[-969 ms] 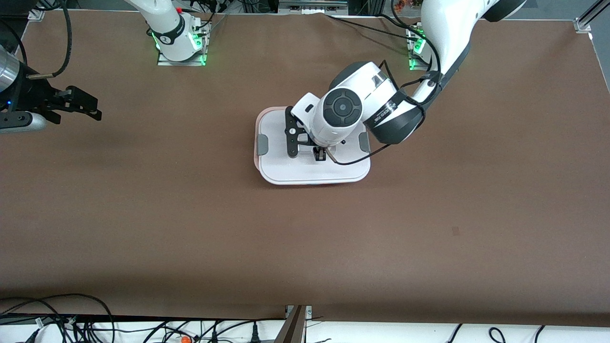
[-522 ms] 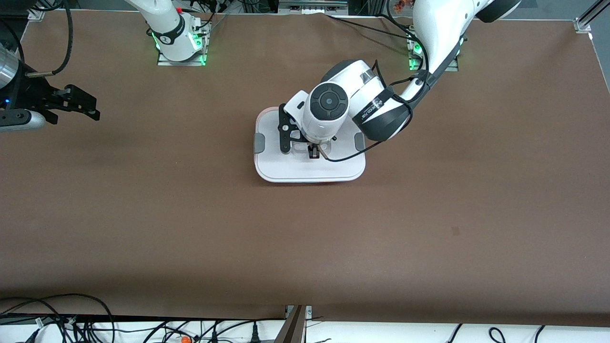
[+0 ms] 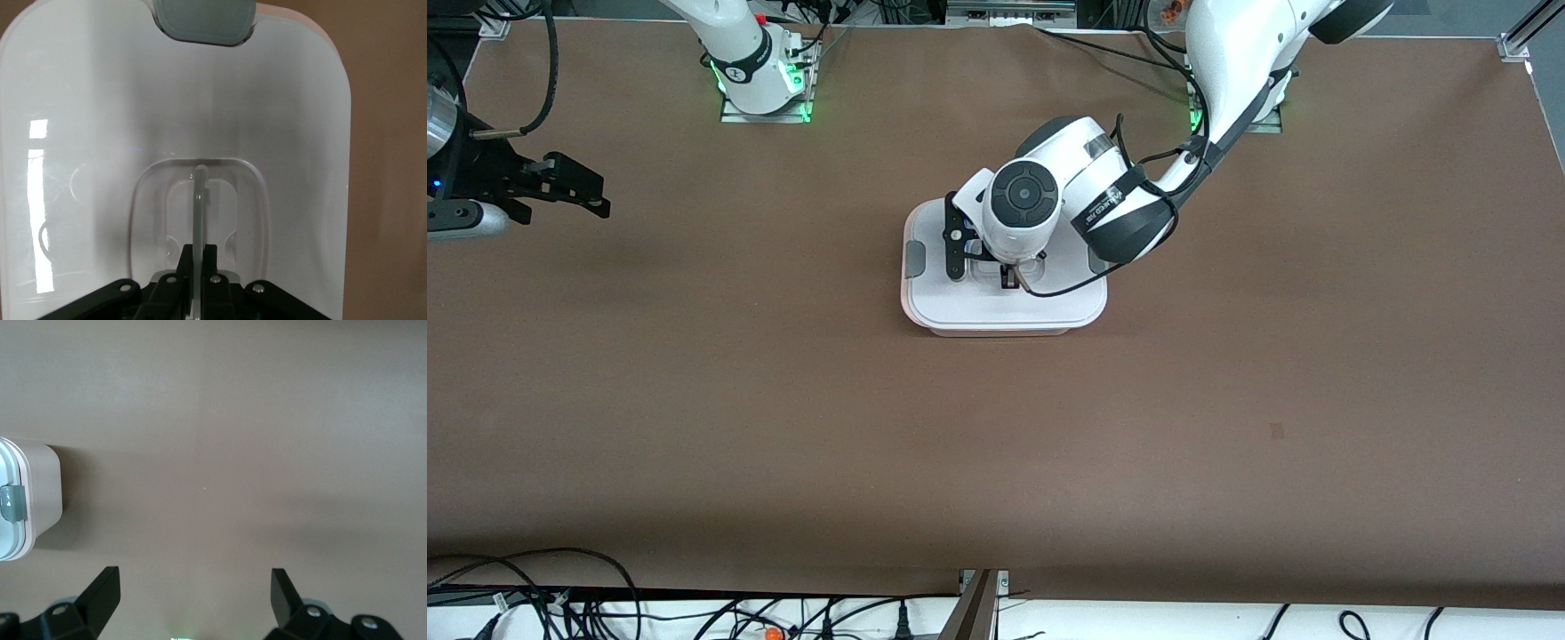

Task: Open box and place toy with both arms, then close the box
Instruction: 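Lower the lid onto the box and press it down with the left gripper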

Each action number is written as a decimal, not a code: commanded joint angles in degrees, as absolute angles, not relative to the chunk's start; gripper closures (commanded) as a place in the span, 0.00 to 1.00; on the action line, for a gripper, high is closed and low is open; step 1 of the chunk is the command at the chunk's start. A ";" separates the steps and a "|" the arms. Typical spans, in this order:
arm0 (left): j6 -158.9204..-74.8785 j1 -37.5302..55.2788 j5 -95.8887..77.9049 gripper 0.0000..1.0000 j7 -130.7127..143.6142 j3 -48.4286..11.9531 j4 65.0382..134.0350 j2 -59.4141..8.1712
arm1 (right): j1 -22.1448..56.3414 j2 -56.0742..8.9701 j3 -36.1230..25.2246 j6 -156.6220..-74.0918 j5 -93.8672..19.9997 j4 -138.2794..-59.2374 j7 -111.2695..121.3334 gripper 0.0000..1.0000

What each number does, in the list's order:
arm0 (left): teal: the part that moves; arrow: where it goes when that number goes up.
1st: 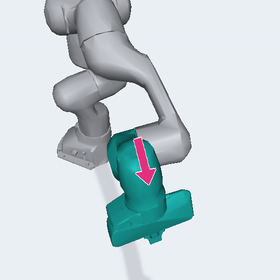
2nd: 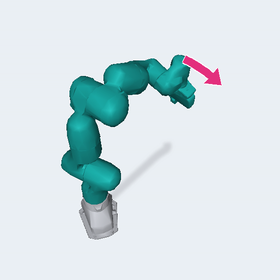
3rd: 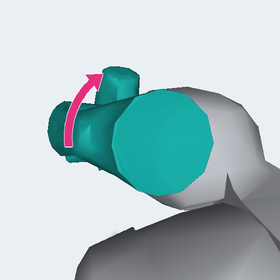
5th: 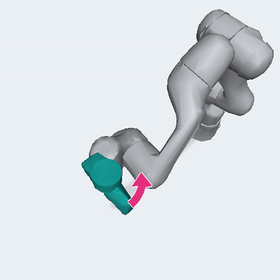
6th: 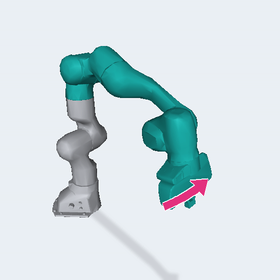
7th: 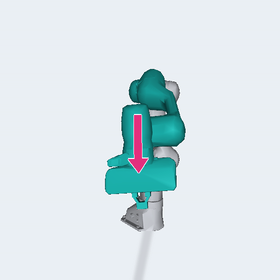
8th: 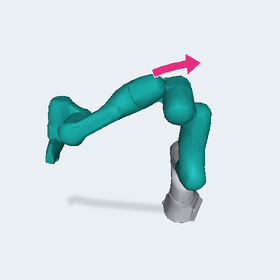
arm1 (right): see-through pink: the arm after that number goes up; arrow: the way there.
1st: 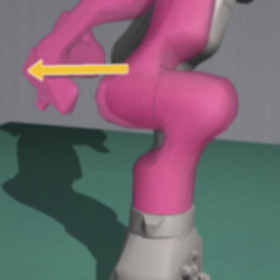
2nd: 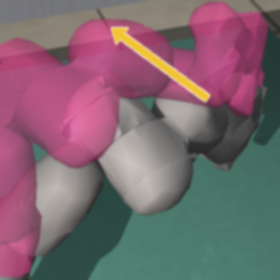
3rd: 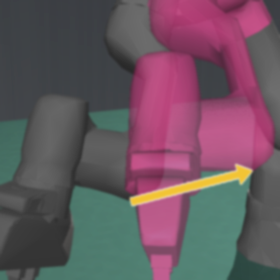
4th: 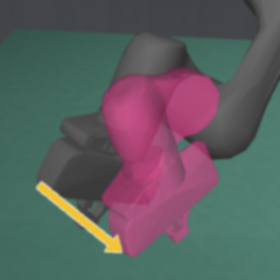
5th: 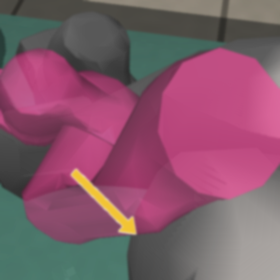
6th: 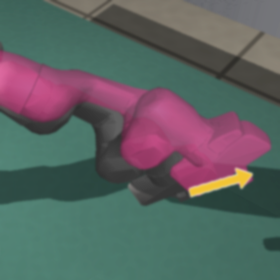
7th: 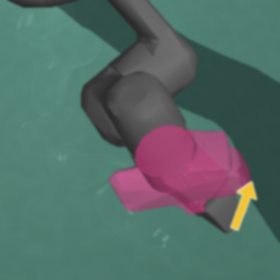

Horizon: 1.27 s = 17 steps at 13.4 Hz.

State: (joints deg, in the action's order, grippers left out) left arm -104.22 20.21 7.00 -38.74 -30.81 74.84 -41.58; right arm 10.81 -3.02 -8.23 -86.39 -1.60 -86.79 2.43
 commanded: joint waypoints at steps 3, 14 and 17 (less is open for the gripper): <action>-104.68 22.49 12.98 1.00 -37.27 -30.67 74.71 -41.49 | 10.55 -2.90 -8.09 -85.08 -0.97 -85.78 1.93 0.00; -104.41 23.47 14.32 1.00 -27.16 -30.76 74.53 -40.43 | 10.63 -2.99 -8.09 -85.08 -1.32 -85.78 1.76 0.00; -104.76 23.55 14.24 1.00 -26.81 -30.76 75.06 -41.57 | 10.63 -2.90 -8.09 -84.99 -1.32 -85.78 1.67 0.00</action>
